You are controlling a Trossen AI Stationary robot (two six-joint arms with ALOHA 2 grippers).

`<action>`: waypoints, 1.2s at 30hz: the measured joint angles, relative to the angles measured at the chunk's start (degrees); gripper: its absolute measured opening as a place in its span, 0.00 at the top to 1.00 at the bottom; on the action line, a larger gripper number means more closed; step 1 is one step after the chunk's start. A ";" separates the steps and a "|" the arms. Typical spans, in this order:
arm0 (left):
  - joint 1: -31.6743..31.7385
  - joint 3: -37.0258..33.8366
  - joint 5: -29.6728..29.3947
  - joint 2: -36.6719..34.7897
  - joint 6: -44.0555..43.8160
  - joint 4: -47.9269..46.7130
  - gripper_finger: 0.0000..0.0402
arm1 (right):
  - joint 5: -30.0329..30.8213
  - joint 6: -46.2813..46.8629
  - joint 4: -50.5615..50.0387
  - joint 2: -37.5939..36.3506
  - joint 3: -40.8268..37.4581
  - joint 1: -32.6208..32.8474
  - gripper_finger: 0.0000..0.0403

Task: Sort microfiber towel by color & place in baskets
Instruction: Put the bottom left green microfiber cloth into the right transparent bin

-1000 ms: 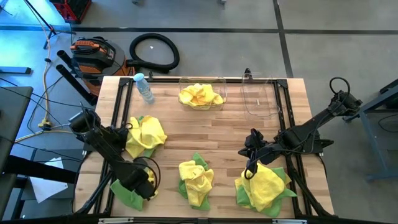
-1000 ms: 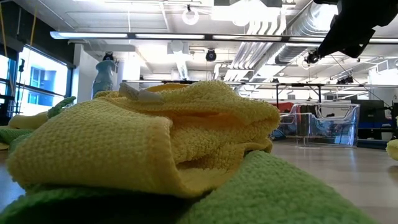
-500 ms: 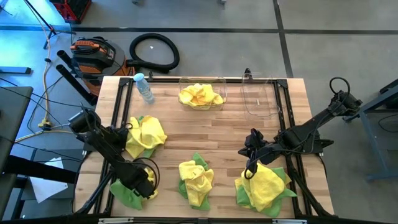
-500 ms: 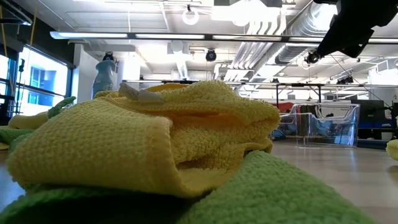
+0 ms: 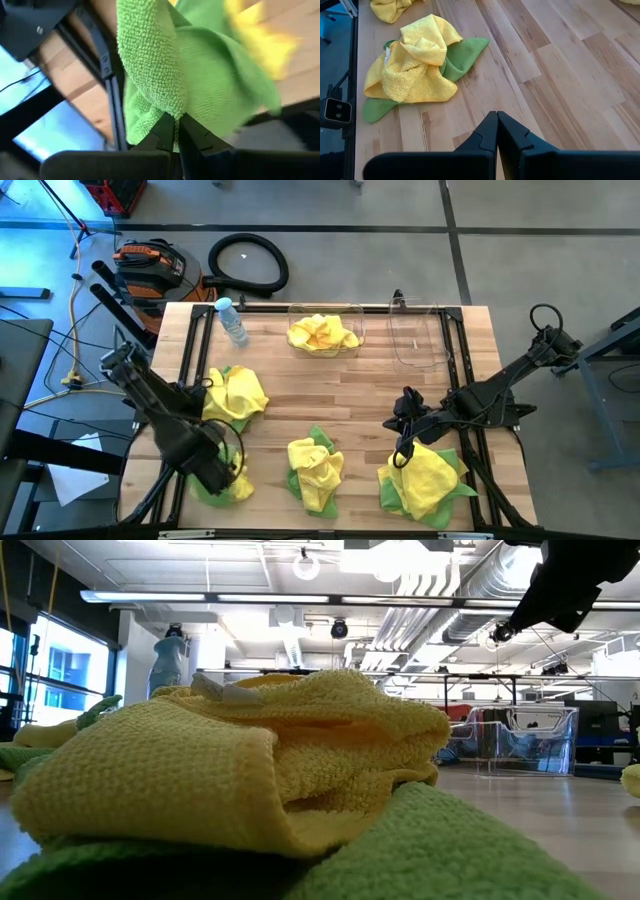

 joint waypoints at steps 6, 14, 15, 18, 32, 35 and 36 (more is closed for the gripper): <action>2.51 7.86 -13.93 -2.35 1.58 -0.68 1.00 | 0.13 0.22 0.61 0.00 0.00 0.00 1.00; 15.08 9.29 -19.57 -2.52 19.79 1.66 1.00 | 10.48 2.98 6.19 0.00 0.00 -0.03 0.95; 17.22 9.29 -19.94 -2.42 23.38 3.28 1.00 | 11.53 2.81 6.99 0.00 0.00 -0.04 0.93; 23.72 9.29 -20.65 -2.34 34.96 8.28 1.00 | 14.10 0.81 10.06 0.00 0.00 -0.02 0.85; 48.99 9.32 -7.57 6.46 76.71 28.02 1.00 | 16.62 -24.83 35.33 4.68 2.38 -9.55 0.53; 52.42 9.35 -2.61 8.64 81.66 31.72 1.00 | 15.33 -29.21 34.67 8.59 6.10 -12.32 0.53; 53.43 9.72 -1.30 9.39 83.21 32.01 1.00 | 14.56 -30.63 34.07 9.78 7.22 -13.18 0.53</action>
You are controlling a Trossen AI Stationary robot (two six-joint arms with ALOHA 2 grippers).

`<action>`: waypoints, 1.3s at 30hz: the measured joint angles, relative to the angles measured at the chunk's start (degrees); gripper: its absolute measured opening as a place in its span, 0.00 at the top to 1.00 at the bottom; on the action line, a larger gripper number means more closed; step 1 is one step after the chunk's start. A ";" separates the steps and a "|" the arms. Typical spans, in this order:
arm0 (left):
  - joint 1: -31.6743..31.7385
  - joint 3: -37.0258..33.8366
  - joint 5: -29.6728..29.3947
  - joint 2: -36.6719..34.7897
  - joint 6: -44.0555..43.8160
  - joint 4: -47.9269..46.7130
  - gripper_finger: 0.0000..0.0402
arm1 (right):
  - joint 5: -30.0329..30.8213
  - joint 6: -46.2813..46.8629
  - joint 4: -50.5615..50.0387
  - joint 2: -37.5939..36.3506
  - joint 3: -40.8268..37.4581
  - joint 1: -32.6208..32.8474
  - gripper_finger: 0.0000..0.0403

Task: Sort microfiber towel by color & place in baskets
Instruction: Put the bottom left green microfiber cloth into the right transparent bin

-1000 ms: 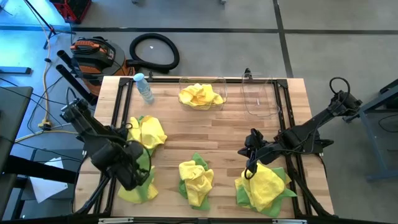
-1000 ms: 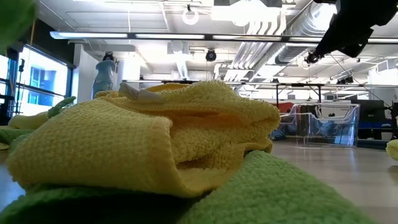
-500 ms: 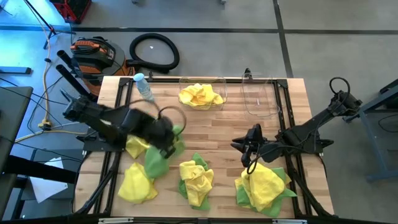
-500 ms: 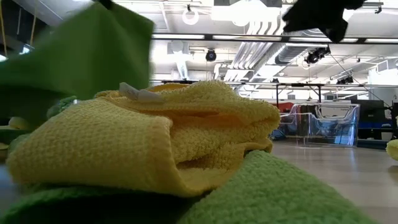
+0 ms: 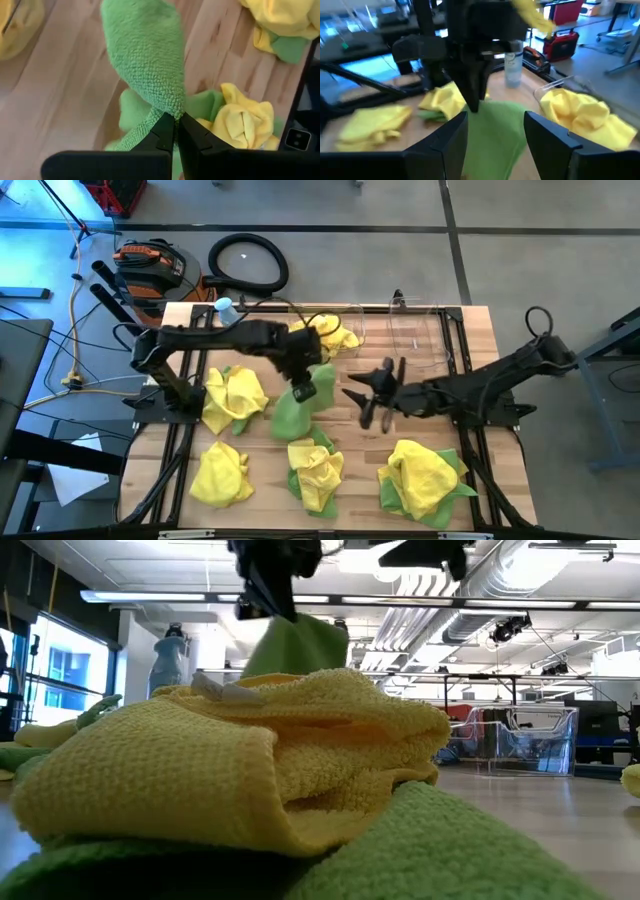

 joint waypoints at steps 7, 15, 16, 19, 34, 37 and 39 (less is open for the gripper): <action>4.13 8.22 2.94 4.90 10.74 0.10 1.00 | -2.10 -3.71 -5.69 8.92 9.31 -4.96 0.53; 4.94 15.24 3.81 6.33 19.96 -2.03 1.00 | -0.41 -3.66 -11.58 16.39 16.95 -8.35 0.53; 4.98 15.62 3.61 6.33 20.91 -2.33 1.00 | 0.35 -3.62 -11.68 16.93 17.58 -8.52 0.53; 5.49 16.72 2.87 6.33 23.16 -4.08 1.00 | 1.11 -3.63 -11.94 17.61 18.25 -8.76 0.53; 8.51 17.21 2.54 6.08 25.03 -5.58 1.00 | 7.17 -2.99 -13.05 17.63 18.99 -8.62 0.53; 8.47 17.21 4.63 5.96 25.79 -5.27 1.00 | 6.56 -1.90 -13.66 17.63 18.99 -9.33 0.53; 8.39 17.21 6.37 5.96 25.94 -4.81 1.00 | 5.95 -1.58 -13.81 17.74 18.99 -9.91 0.53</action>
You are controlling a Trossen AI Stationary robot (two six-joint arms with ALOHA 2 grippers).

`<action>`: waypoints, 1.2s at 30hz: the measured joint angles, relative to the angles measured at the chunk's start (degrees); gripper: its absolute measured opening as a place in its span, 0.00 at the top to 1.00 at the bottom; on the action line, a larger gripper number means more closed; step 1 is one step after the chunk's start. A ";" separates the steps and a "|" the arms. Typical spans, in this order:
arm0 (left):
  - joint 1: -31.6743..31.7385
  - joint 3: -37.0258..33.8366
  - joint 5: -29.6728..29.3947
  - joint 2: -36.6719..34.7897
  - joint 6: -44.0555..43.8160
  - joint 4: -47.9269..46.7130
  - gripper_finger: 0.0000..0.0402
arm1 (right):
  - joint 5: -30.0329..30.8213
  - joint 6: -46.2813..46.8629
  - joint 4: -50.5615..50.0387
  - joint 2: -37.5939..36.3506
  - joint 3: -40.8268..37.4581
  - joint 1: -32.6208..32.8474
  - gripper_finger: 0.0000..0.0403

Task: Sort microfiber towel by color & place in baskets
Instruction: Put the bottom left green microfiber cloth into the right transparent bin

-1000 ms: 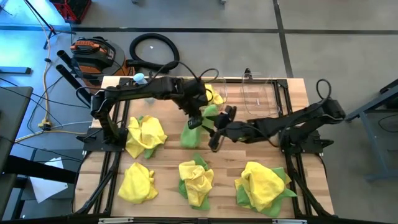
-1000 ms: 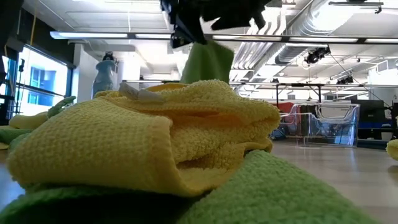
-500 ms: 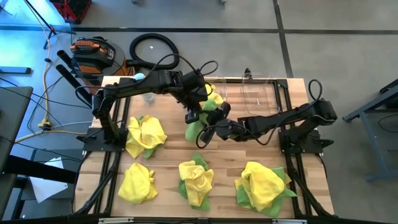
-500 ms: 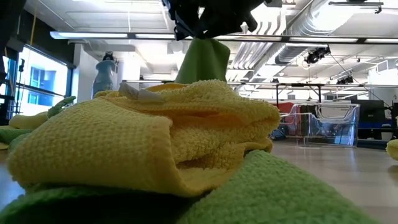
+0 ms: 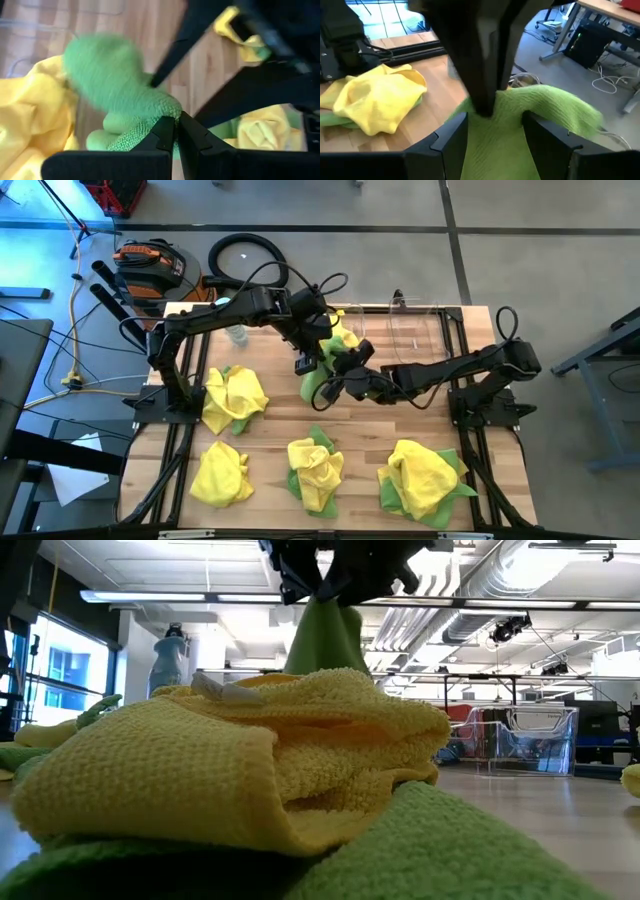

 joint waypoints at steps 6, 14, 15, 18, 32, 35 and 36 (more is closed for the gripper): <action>-0.03 -0.04 0.59 0.00 0.00 2.44 1.00 | -5.34 1.37 0.05 0.00 0.00 -1.27 0.53; -0.03 -0.04 2.24 0.00 0.06 2.52 1.00 | -6.47 1.78 -2.97 0.00 0.00 -1.24 0.60; -0.03 -0.05 2.24 0.00 0.05 2.64 0.99 | -6.47 1.96 -3.40 0.00 0.00 -1.20 0.63; -0.01 -0.07 2.22 0.00 0.56 2.99 0.97 | -6.55 4.27 -4.70 0.00 0.00 -1.22 0.73; 3.70 -0.11 1.82 -2.04 3.77 0.53 0.74 | -10.88 14.54 -11.07 -0.97 -0.02 -1.19 0.99; 5.22 -0.13 1.72 -4.36 4.87 -2.37 0.73 | -10.67 17.99 -13.52 -2.47 -0.02 -1.19 0.98; 5.77 -0.13 1.62 -5.28 4.83 -3.02 0.73 | -10.63 19.22 -15.29 -3.34 -0.02 -1.19 0.98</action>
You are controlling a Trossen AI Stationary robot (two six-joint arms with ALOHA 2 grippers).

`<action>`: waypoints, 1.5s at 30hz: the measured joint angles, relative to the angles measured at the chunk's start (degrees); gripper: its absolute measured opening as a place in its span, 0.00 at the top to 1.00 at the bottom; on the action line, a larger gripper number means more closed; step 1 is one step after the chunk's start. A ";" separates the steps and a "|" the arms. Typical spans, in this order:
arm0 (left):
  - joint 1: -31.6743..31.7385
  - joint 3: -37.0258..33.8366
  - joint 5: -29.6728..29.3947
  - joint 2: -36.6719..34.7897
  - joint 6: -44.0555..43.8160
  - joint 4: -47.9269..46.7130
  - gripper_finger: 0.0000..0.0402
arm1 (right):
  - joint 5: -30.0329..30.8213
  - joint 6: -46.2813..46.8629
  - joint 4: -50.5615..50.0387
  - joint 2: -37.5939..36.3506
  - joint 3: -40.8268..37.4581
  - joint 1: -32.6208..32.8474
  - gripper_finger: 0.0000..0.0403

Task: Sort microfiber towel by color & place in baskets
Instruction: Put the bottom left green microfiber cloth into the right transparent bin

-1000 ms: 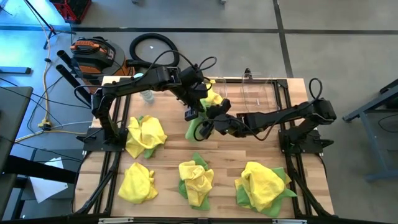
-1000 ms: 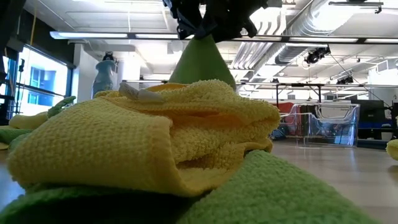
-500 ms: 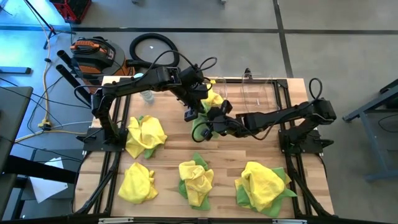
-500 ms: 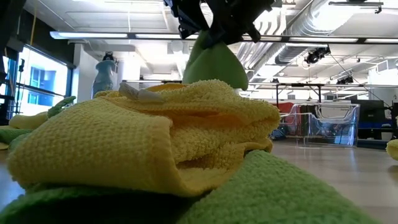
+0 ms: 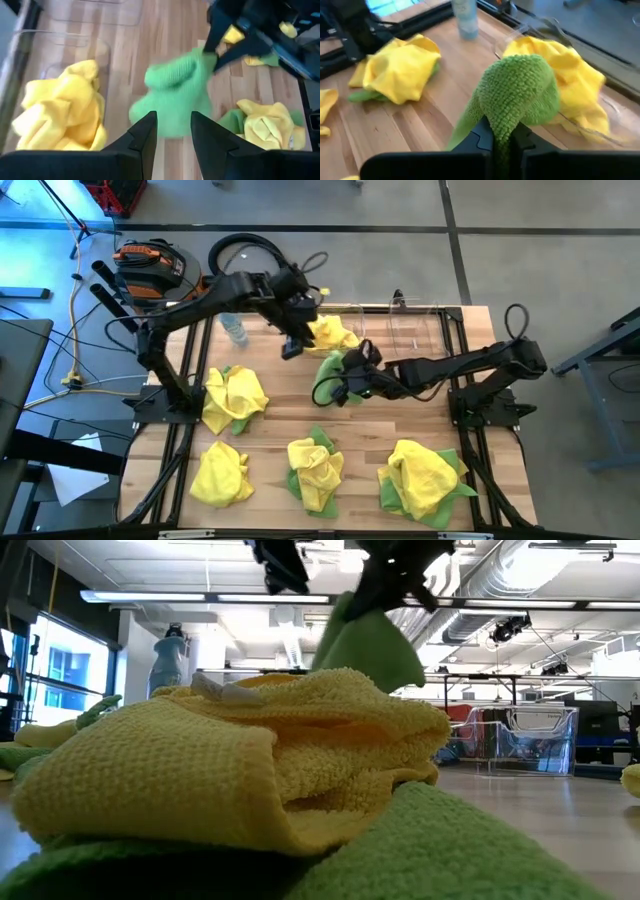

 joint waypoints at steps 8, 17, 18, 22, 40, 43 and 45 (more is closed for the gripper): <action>1.53 -0.02 -2.50 -7.40 0.26 -2.46 0.74 | 3.56 4.59 -8.00 -9.14 0.00 0.25 0.99; 1.52 -17.37 -2.82 -19.38 -1.35 9.16 0.74 | 11.05 4.26 -11.25 -21.20 0.00 1.16 1.00; 1.52 -20.26 -2.82 -21.11 -1.90 11.21 0.74 | 11.67 4.00 -11.72 -22.48 0.00 1.14 1.00; 1.52 -30.90 -2.81 -28.09 -3.33 18.04 0.74 | 13.80 1.68 -12.94 -27.42 0.00 0.55 1.00; 2.27 -51.47 -9.36 -45.29 -7.90 29.32 0.74 | 17.99 20.92 -46.30 -39.01 0.00 -10.21 1.00; 2.88 -51.47 -9.37 -45.58 -7.87 29.81 0.74 | 17.77 20.76 -47.03 -37.67 0.00 -13.62 1.00; 3.29 -51.47 -9.39 -45.58 -7.87 30.22 0.74 | 17.04 19.52 -46.69 -36.26 0.00 -16.17 1.00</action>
